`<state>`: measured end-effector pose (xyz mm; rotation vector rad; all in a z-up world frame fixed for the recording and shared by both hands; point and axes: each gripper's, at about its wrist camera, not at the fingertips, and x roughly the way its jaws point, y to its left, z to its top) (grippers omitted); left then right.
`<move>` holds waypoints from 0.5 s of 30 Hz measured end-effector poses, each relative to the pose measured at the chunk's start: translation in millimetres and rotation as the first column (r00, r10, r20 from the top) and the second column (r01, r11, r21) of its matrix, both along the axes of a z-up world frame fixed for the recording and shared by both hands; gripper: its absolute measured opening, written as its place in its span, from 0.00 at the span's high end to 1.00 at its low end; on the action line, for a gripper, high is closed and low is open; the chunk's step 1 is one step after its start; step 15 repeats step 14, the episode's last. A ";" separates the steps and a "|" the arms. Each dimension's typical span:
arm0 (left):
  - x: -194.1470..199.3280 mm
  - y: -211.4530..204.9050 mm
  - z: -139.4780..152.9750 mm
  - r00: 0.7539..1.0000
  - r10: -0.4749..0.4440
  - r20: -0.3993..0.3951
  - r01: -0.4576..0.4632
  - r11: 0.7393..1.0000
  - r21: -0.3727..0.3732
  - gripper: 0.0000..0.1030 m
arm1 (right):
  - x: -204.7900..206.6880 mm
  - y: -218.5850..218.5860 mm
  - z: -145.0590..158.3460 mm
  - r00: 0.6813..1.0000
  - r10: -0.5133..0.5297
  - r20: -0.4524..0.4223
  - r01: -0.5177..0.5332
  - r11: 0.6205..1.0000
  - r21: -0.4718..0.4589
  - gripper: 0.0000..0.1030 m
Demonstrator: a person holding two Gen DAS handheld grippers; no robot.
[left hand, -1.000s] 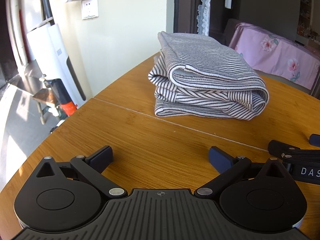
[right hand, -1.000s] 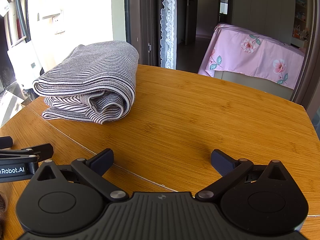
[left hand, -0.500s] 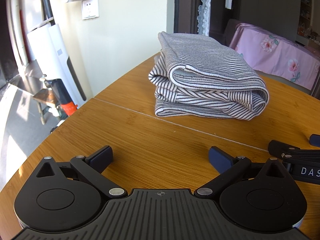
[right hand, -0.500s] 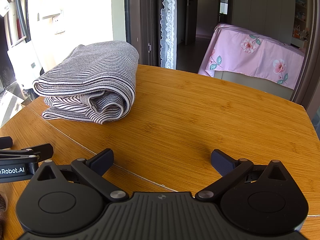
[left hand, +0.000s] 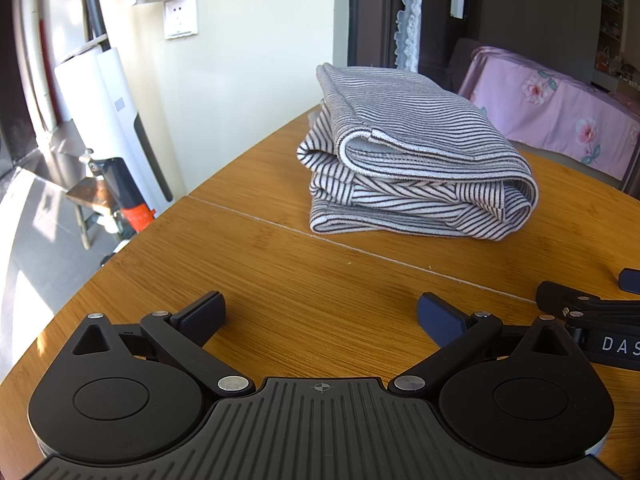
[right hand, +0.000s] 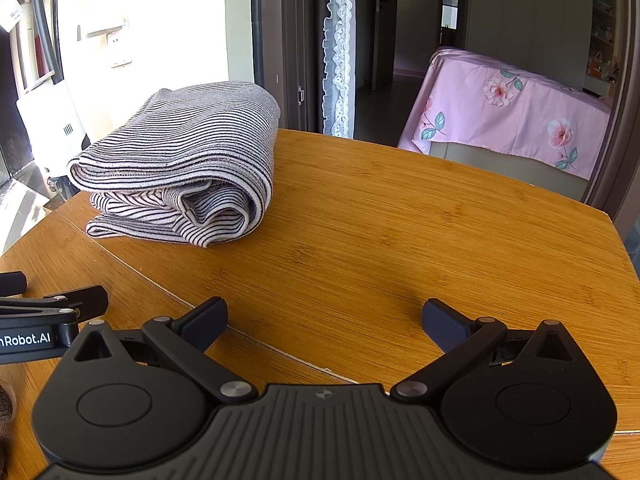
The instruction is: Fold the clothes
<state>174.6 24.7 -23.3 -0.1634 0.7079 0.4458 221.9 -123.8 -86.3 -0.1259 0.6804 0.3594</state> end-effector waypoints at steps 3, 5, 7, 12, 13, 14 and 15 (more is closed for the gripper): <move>0.1 0.0 -0.1 1.000 0.000 0.000 0.000 1.000 0.000 0.00 | -0.1 0.0 0.0 1.000 0.000 0.000 0.000 1.000 0.000 0.00; 0.0 -0.2 -0.1 1.000 0.000 0.000 0.000 1.000 0.000 0.00 | -0.1 -0.2 0.0 1.000 0.000 0.000 0.000 1.000 0.000 0.00; -0.6 -0.9 -0.1 1.000 0.000 0.000 0.000 1.000 0.000 0.00 | -0.1 -0.4 0.0 1.000 0.000 0.000 0.000 1.000 0.000 0.00; -0.2 0.4 0.1 1.000 -0.004 0.000 0.004 1.000 -0.001 0.00 | -0.8 1.0 -0.1 1.000 -0.009 0.000 0.009 1.000 0.001 0.00; -0.7 1.3 0.5 1.000 -0.008 0.005 0.008 1.000 -0.007 0.00 | -1.0 1.6 -0.1 1.000 -0.012 0.000 0.012 1.000 0.001 0.00; -1.2 2.3 0.9 1.000 -0.011 0.010 0.011 1.000 -0.013 0.00 | -2.3 4.3 0.0 1.000 -0.021 -0.001 0.021 1.000 0.002 0.00; -1.2 2.3 0.9 1.000 -0.011 0.010 0.011 1.000 -0.013 0.00 | -2.3 4.3 0.0 1.000 -0.021 -0.001 0.021 1.000 0.002 0.00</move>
